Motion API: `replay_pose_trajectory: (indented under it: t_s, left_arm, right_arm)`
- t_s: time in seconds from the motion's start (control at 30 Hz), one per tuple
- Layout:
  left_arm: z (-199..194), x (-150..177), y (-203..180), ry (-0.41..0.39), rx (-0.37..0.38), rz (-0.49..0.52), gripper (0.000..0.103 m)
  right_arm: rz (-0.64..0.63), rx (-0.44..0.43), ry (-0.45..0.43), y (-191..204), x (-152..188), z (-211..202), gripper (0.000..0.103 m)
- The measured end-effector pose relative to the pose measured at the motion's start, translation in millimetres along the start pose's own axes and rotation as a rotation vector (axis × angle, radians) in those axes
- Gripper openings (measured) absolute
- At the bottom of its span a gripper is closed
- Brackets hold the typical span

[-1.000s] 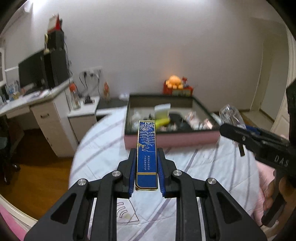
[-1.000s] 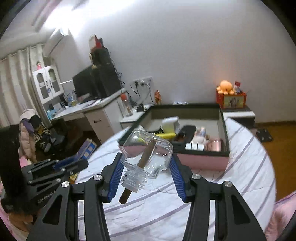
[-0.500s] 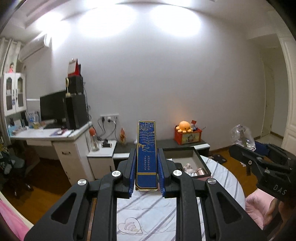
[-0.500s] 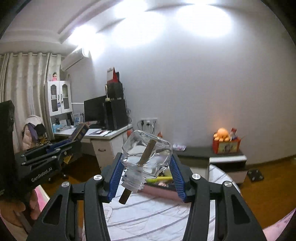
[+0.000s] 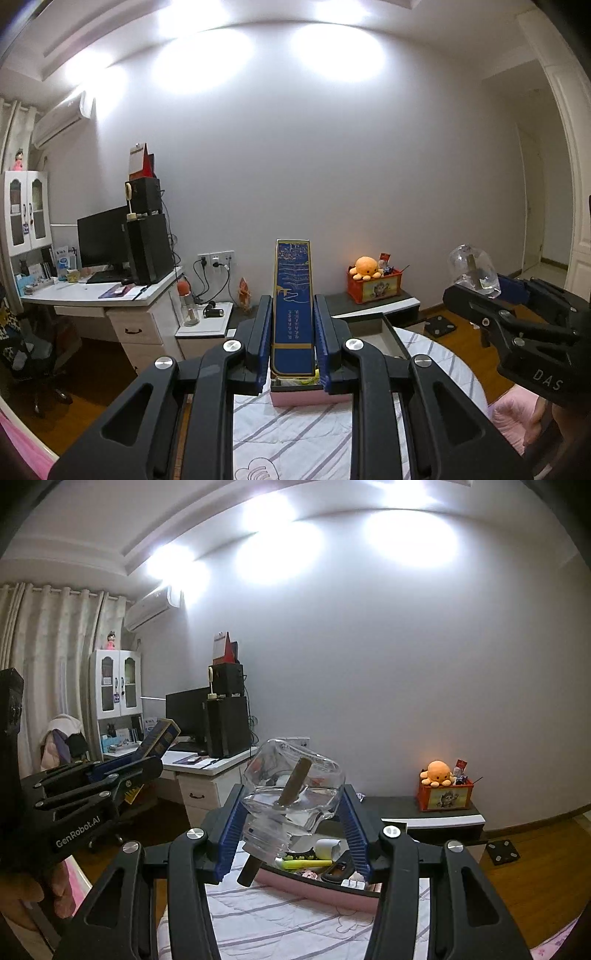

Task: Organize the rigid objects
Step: 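Lift the lighter and bottle and carry both over the pink box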

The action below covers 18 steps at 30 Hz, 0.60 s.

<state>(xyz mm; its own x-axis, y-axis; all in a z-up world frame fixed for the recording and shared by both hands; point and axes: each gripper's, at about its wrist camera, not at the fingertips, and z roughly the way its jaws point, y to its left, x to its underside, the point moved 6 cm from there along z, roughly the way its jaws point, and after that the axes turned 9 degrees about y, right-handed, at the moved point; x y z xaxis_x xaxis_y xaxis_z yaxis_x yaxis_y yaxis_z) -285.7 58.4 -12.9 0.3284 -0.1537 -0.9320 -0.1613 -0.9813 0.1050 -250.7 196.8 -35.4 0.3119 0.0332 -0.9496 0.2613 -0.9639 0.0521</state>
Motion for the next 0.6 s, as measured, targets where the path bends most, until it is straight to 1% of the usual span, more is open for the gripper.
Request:
replay_pose_trajectory:
  t_s: [0.13,0.3,0.4,0.5,0.53,0.6]
  left_arm:
    - [18.7,-1.8,-2.0,0.021,-0.012,0.004,0.021]
    - [48.0,-2.4,-4.9,0.047,-0.02,0.013,0.021]
    - [78.6,-2.1,-7.7,0.078,-0.014,0.022,0.021]
    - [120.0,2.7,-7.6,0.132,0.005,0.02,0.021]
    - [139.0,6.6,-6.8,0.158,0.026,0.012,0.021]
    - [169.6,15.4,-7.4,0.208,0.046,0.006,0.021]
  right_arm:
    - [0.002,-0.004,0.011,-1.6,-0.6,12.3,0.052]
    - [0.011,-0.01,0.04,-12.8,0.6,42.0,0.052]
    - [0.018,-0.008,0.069,-24.8,2.6,66.1,0.052]
    - [0.027,-0.005,0.106,-38.9,7.3,94.2,0.052]
    - [0.029,-0.003,0.122,-44.2,10.3,104.8,0.052]
    - [0.036,-0.001,0.151,-54.5,17.0,125.1,0.052]
